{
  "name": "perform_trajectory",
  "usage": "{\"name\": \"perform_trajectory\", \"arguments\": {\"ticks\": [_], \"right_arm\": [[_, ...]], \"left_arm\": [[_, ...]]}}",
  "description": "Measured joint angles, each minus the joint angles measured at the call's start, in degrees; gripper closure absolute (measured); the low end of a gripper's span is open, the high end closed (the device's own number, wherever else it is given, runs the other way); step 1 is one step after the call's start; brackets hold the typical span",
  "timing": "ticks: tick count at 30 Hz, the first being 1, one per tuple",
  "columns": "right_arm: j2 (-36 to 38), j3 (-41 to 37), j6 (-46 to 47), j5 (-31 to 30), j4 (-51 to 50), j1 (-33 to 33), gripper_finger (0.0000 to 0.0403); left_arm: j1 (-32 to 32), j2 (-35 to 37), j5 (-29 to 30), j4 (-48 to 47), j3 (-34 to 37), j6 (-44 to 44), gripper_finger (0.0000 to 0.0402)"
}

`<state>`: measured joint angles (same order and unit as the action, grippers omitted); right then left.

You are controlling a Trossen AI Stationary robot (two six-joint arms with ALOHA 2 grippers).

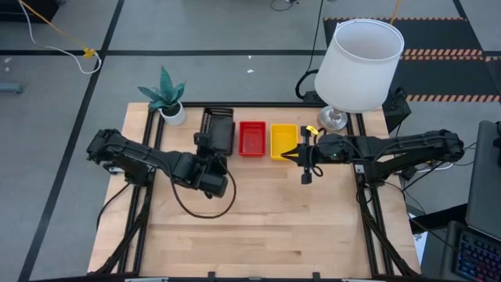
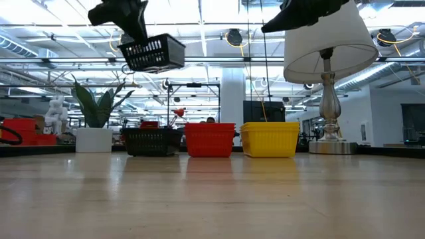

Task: Stack baskets by color
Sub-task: Stack the bottom black bin on the stacked black bins

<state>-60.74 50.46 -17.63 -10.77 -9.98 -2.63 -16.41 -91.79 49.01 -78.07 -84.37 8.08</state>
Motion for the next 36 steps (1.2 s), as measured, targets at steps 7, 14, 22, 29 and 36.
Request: {"name": "perform_trajectory", "arguments": {"ticks": [7,14,22,29,36], "right_arm": [[0.4,0.0,-0.3,-0.1,0.0,-0.1,0.0399],[0.3,0.0,-1.0,-0.1,0.0,-0.1,0.0399],[0.3,0.0,-1.0,-0.1,0.1,-0.1,0.0399],[0.3,0.0,-1.1,-0.1,0.1,-0.1,0.0399],[0.3,0.0,-1.1,-0.1,0.1,-0.1,0.0399]], "left_arm": [[2.4,0.0,-1.1,-0.2,2.0,1.2,0.0396],[4.2,0.0,-2.7,-0.2,3.8,1.3,0.0388],[4.8,0.0,-2.7,-0.1,4.3,0.7,0.0393],[5.4,0.0,-2.7,0.7,4.3,-2.0,0.0391],[7.9,0.0,-2.6,3.4,4.7,-3.5,0.0390]]}}
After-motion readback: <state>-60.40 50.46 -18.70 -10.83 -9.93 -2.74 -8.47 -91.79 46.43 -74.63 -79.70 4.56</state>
